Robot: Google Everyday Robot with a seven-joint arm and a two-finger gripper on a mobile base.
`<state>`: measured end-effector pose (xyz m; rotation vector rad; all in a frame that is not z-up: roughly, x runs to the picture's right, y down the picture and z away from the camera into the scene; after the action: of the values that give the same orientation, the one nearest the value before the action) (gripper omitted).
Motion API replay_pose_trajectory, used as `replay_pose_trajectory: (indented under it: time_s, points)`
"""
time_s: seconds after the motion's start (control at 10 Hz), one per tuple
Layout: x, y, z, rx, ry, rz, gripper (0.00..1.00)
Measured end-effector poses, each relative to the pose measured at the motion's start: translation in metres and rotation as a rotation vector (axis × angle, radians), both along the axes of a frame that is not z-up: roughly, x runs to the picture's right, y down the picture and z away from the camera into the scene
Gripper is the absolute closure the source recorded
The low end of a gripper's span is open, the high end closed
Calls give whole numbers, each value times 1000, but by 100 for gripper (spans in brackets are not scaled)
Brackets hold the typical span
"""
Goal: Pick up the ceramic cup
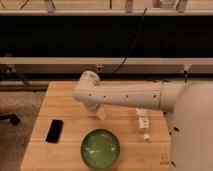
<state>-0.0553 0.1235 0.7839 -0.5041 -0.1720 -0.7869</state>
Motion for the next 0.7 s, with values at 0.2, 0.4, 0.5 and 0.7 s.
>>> replay_pose_trajectory:
  time_s: [0.2, 0.4, 0.5, 0.7]
  points:
    - [0, 6, 8, -14, 0, -6, 20]
    - [1, 9, 11, -23, 0, -6, 20]
    - [2, 11, 13, -29, 0, -5, 20]
    - [3, 15, 17, -40, -1, -8, 20]
